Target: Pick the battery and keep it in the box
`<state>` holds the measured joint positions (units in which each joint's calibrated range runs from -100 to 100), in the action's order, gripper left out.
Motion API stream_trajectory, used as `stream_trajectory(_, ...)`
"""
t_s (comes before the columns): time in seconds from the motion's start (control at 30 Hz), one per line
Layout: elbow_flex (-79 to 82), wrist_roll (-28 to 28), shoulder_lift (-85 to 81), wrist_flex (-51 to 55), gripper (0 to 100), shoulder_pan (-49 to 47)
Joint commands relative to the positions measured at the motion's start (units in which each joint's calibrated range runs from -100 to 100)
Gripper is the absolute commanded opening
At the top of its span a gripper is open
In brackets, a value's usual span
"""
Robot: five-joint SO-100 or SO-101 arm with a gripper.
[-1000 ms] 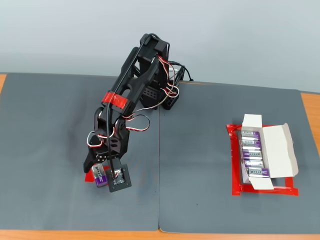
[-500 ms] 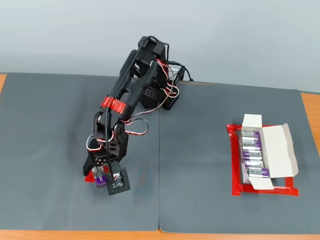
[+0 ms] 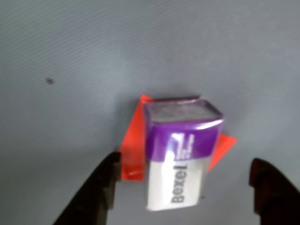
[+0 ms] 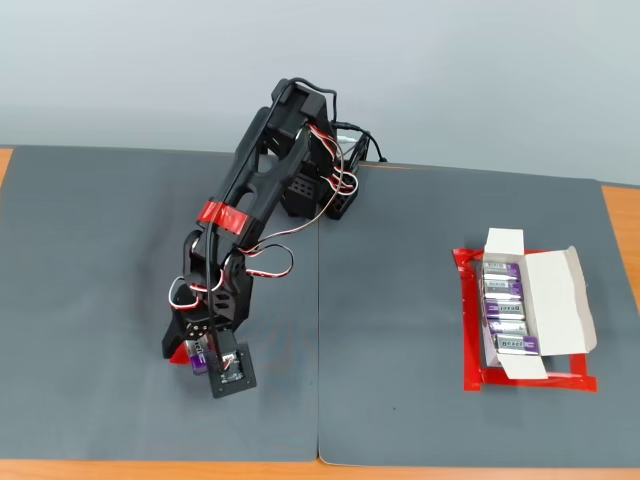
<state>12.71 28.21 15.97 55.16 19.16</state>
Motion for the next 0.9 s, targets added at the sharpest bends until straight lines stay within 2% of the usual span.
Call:
stream_trajectory(0.0, -2.9, 0.0, -0.3, -0.4, 31, 0.5)
stream_trajectory(0.87, -2.1, 0.3, 1.4, -0.5, 30, 1.4)
